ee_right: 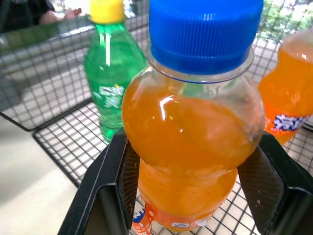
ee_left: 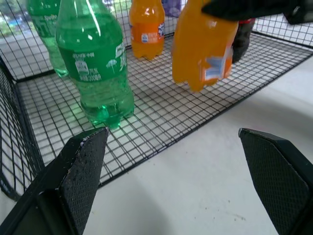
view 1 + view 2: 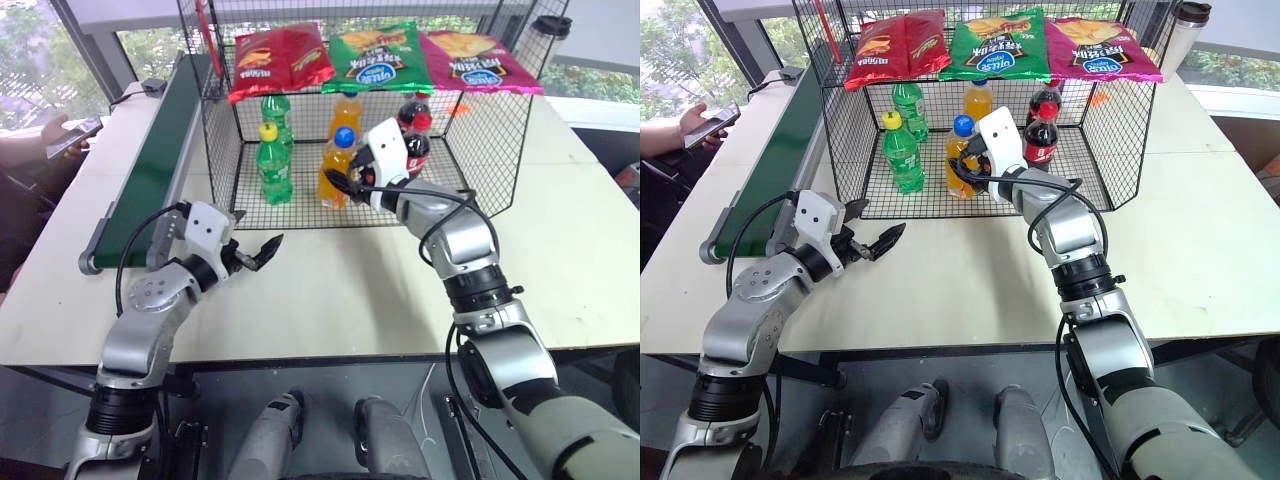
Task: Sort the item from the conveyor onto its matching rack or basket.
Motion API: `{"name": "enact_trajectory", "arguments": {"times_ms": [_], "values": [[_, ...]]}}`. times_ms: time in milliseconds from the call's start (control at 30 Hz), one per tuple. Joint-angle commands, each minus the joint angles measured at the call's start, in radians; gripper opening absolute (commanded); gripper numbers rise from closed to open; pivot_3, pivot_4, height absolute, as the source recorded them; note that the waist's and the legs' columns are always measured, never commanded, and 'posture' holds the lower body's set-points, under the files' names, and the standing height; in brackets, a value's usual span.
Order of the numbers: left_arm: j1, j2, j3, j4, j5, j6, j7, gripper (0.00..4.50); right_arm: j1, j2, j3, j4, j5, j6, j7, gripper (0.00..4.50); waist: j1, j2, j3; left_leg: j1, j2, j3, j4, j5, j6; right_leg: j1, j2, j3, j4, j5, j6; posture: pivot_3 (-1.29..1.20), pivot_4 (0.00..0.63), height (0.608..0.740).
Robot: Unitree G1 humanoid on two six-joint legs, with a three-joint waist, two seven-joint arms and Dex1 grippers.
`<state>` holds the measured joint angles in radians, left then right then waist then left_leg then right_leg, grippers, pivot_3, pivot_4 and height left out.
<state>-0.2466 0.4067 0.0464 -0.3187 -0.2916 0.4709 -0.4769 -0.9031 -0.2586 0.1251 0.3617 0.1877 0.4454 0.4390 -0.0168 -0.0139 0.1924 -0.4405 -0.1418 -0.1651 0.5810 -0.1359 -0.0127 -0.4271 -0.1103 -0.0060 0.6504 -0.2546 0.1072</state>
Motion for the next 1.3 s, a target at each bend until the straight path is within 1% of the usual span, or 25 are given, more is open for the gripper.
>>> {"name": "enact_trajectory", "arguments": {"times_ms": [33,333,400,433,467,500,733,933,1200,1300], "values": [[0.001,-0.012,-0.017,-0.045,0.017,-0.027,0.019,4.45,-0.065,0.005,-0.029,0.022,-0.026,-0.086,-0.001,2.28,0.000,0.000,0.000,0.000,0.000,0.000,0.000,0.000,0.000,0.000,0.000,0.000,0.000,0.000,0.000,0.00,0.150,0.739],[0.007,-0.028,-0.036,-0.047,0.026,-0.037,0.026,4.45,-0.074,0.009,-0.044,0.111,-0.066,-0.144,-0.016,2.28,0.000,0.000,0.000,0.000,0.001,0.000,0.000,0.000,-0.001,0.000,0.002,0.001,0.000,0.000,0.000,0.00,0.150,0.739],[0.004,-0.029,-0.037,-0.042,0.026,-0.039,0.025,4.50,-0.070,0.009,-0.044,0.112,-0.071,-0.152,-0.014,3.33,-0.001,0.000,0.000,0.000,0.001,0.000,0.000,0.000,-0.001,0.000,0.002,0.001,0.000,0.000,-0.001,0.00,0.150,0.739],[0.003,-0.029,-0.038,-0.040,0.027,-0.041,0.025,4.50,-0.067,0.009,-0.044,0.112,-0.072,-0.154,-0.012,3.71,-0.001,0.000,0.000,0.000,0.002,0.000,0.000,0.000,-0.001,0.000,0.002,0.001,0.000,0.000,-0.001,0.00,0.150,0.739],[0.002,-0.029,-0.039,-0.039,0.027,-0.042,0.025,4.50,-0.066,0.010,-0.045,0.112,-0.073,-0.156,-0.012,4.21,-0.001,0.000,0.000,0.000,0.002,0.000,0.000,0.000,-0.001,0.000,0.003,0.001,0.000,0.000,-0.001,0.00,0.150,0.739],[0.003,-0.029,-0.040,-0.039,0.027,-0.043,0.025,4.50,-0.065,0.010,-0.045,0.110,-0.073,-0.157,-0.012,4.45,-0.001,0.000,0.000,0.001,0.002,0.000,0.000,0.000,-0.001,0.000,0.003,0.001,0.000,0.000,-0.001,0.00,0.150,0.739],[0.007,-0.029,-0.046,-0.038,0.028,-0.047,0.025,4.50,-0.061,0.008,-0.045,0.081,-0.078,-0.137,-0.006,4.45,-0.001,0.000,0.000,0.001,0.005,0.000,0.000,0.001,-0.002,0.000,0.006,0.002,0.000,0.002,-0.003,0.00,0.150,0.739],[0.011,-0.028,-0.046,-0.040,0.027,-0.046,0.027,4.50,-0.029,-0.034,-0.042,-0.006,-0.082,-0.075,0.027,4.45,0.000,0.000,0.000,0.001,0.008,0.001,0.000,0.001,-0.002,0.000,0.008,0.002,0.000,0.003,-0.004,0.00,0.150,0.739],[0.023,-0.037,-0.039,-0.057,-0.002,-0.041,0.014,4.50,0.105,-0.153,-0.017,-0.253,-0.060,0.064,0.164,4.45,0.003,0.000,0.000,0.001,0.008,0.002,0.000,0.001,-0.002,0.000,0.008,0.002,0.000,0.003,-0.005,0.00,0.150,0.739],[0.044,-0.030,-0.040,-0.057,0.004,-0.037,0.011,4.50,0.212,-0.209,-0.009,-0.427,0.019,0.156,0.278,4.45,0.002,0.001,0.000,0.002,0.010,0.003,0.000,0.001,-0.002,0.000,0.008,0.003,0.000,0.003,-0.005,0.00,0.150,0.739]]}}
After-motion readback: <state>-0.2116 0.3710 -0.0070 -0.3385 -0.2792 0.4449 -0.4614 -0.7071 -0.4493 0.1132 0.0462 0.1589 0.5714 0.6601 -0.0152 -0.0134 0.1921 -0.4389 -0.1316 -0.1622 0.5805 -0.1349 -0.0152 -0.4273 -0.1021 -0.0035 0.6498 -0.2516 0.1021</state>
